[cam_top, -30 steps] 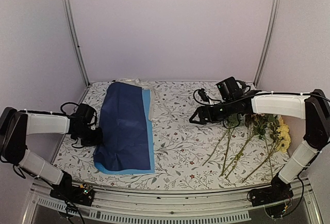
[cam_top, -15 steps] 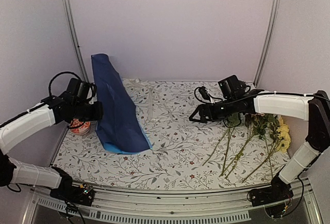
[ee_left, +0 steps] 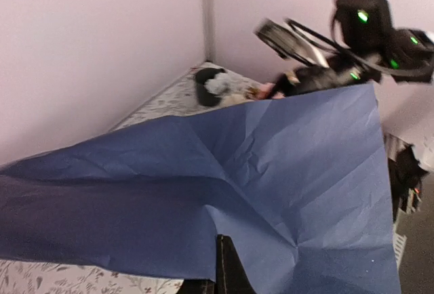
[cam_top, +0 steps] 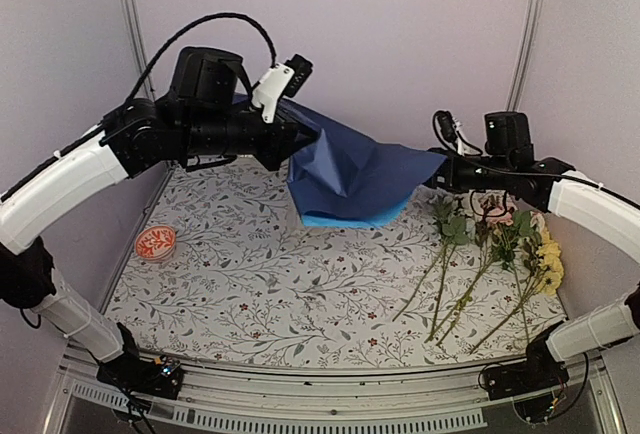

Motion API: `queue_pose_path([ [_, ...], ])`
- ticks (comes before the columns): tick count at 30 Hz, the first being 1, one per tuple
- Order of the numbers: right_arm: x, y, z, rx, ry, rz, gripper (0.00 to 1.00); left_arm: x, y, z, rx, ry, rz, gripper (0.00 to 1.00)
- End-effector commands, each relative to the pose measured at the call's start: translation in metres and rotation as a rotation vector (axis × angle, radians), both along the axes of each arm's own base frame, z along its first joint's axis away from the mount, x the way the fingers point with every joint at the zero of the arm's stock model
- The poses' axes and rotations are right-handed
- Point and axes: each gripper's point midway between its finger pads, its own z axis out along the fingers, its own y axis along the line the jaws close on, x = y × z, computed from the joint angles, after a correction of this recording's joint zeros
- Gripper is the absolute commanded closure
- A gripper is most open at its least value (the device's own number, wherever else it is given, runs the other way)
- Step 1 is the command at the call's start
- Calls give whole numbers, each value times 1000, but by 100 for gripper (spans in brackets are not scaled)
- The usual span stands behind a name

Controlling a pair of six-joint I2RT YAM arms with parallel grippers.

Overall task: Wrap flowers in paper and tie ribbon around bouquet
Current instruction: Pass from the left arm to the right

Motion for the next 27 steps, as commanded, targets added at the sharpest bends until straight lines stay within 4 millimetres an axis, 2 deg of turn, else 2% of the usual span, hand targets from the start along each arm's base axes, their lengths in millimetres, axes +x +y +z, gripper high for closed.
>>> queue_pose_path([
  [1, 14, -76, -7, -114, 32, -340, 11, -69, -44, -19, 4, 52, -417, 100],
  [3, 6, -102, -5, -177, 20, -426, 9, -76, -43, -28, -31, 43, -449, 100],
  [6, -5, -143, -5, -295, 3, -585, 8, -80, -32, -58, -46, 66, -462, 100],
  [7, -8, -153, -6, -327, 2, -621, 8, -79, -29, -68, -71, 95, -468, 100],
  [8, -11, -160, -7, -352, 4, -646, 7, -75, -23, -87, -96, 147, -462, 100],
  [9, -13, -163, -10, -361, 8, -652, 7, -74, -24, -90, -145, 186, -464, 100],
  [11, -15, -148, -17, -331, 27, -576, 7, -67, -22, -126, -185, 325, -424, 100],
  [13, -19, -116, -29, -262, 65, -407, 8, -55, -22, -163, -177, 456, -343, 100],
  [15, -23, -87, -51, -218, 144, -250, 12, -45, -15, -204, -157, 596, -243, 100],
  [17, -27, -78, -70, -201, 230, -208, 14, -36, -4, -232, -174, 689, -144, 100],
  [19, -33, -75, -86, -177, 291, -204, 16, -33, 6, -250, -195, 740, -79, 100],
  [24, -56, -51, -114, 48, 379, -118, 20, -40, 11, -275, -191, 786, -67, 100],
  [27, -54, -37, -123, 130, 416, -69, 25, -44, 14, -288, -168, 815, -59, 100],
])
